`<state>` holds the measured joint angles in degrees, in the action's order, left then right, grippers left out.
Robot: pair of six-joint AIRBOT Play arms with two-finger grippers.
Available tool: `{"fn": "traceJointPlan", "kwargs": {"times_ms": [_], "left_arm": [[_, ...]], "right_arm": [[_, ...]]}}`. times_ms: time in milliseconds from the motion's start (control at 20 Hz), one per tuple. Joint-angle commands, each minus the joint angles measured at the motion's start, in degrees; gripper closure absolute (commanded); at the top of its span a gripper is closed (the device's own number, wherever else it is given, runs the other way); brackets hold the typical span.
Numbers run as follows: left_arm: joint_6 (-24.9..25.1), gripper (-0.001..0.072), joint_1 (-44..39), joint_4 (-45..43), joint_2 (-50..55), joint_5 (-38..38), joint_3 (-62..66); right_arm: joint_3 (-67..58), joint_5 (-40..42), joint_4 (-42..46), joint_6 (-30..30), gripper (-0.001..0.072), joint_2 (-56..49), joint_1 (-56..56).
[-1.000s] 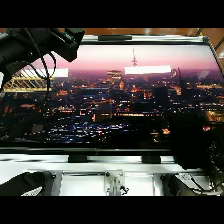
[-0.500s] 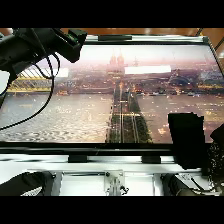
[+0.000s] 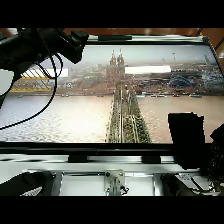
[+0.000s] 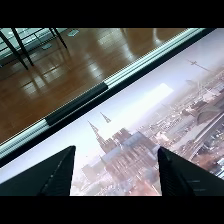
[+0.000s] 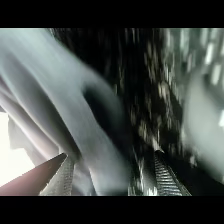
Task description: Fold the shirts.
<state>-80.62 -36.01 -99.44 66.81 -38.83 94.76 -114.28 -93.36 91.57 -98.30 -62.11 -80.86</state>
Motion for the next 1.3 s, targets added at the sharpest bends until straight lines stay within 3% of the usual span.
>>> {"fn": "traceJointPlan", "kwargs": {"times_ms": [0,400,600,750,1000,1150,1250], "left_arm": [[0.02,0.0106,0.04,-0.02,0.04,0.02,0.00],[0.02,0.0105,0.04,-0.02,0.04,0.02,0.00],[0.00,0.0106,0.04,0.00,0.04,0.02,0.00],[0.00,0.0105,0.04,-0.02,0.04,0.00,0.00],[0.00,0.0108,0.35,-0.02,0.04,-1.22,0.02],[-1.51,0.0112,1.77,0.00,0.39,-6.67,0.02],[-5.77,0.0112,3.45,0.00,1.20,-13.18,0.00]], "right_arm": [[-0.02,-8.52,-3.06,0.52,0.0096,0.00,0.00],[0.94,-13.14,-16.85,3.91,0.0097,-0.57,0.04],[9.77,-13.14,-26.71,4.55,0.0097,-0.57,2.91],[19.34,-10.67,-26.43,4.72,0.0097,-0.59,16.61],[29.05,9.92,-23.21,-0.90,0.0096,-2.56,46.29],[29.05,16.15,-23.15,-1.22,0.0097,-8.26,59.32],[29.05,20.20,-22.95,2.82,0.0097,-11.89,67.95]]}}
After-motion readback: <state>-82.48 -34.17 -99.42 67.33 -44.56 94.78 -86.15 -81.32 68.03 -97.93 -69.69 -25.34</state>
